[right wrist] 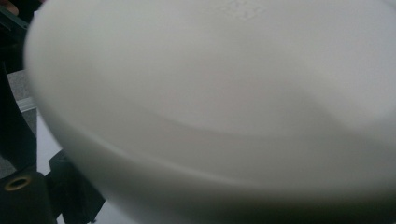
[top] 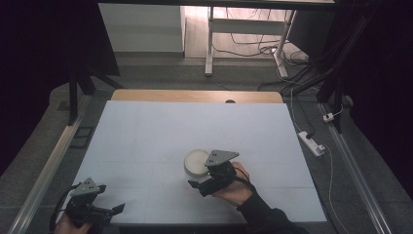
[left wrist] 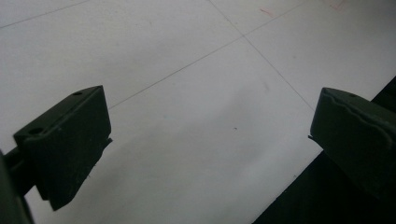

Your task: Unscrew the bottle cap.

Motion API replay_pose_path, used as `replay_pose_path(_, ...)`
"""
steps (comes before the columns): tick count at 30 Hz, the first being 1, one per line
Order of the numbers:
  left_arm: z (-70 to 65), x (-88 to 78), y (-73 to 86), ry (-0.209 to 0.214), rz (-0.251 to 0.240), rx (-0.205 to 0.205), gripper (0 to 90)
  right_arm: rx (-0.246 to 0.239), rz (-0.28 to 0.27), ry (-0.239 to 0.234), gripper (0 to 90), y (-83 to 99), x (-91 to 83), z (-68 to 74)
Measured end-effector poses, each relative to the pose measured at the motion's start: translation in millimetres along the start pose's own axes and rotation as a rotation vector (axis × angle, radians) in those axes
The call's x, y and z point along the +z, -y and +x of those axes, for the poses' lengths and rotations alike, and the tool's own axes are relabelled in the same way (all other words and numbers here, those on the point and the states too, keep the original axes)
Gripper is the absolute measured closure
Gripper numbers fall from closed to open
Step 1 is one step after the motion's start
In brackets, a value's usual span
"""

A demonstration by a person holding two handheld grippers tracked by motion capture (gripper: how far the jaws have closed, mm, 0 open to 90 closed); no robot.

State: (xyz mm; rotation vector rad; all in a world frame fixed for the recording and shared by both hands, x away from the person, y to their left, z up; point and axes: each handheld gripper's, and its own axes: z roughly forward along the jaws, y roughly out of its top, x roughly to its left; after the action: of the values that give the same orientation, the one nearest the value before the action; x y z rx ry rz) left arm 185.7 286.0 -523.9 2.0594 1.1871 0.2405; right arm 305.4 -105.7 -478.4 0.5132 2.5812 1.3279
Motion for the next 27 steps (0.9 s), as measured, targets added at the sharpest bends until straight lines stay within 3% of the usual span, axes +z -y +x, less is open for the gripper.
replay_pose_path(9, -0.5, -0.1, -0.5, -0.008, -0.001, -0.005, 0.0, -0.001, -0.006, -0.015, 6.6, 0.3, 0.8, 1.9)
replay_pose_path(14, -1.4, -2.6, -2.7, -0.013, -0.025, -0.009, 0.0, 0.000, -0.007, -0.016, 6.6, 0.4, 0.8, 2.0)
replay_pose_path(18, 0.8, -4.1, -5.9, 0.034, -0.044, -0.007, 0.0, 0.001, -0.006, -0.015, 6.6, 0.5, 0.3, 1.4)
replay_pose_path(27, -6.3, 2.4, -16.2, 0.098, -0.082, 0.098, 0.0, -0.005, -0.008, -0.014, 6.6, 0.3, -0.6, 1.7)
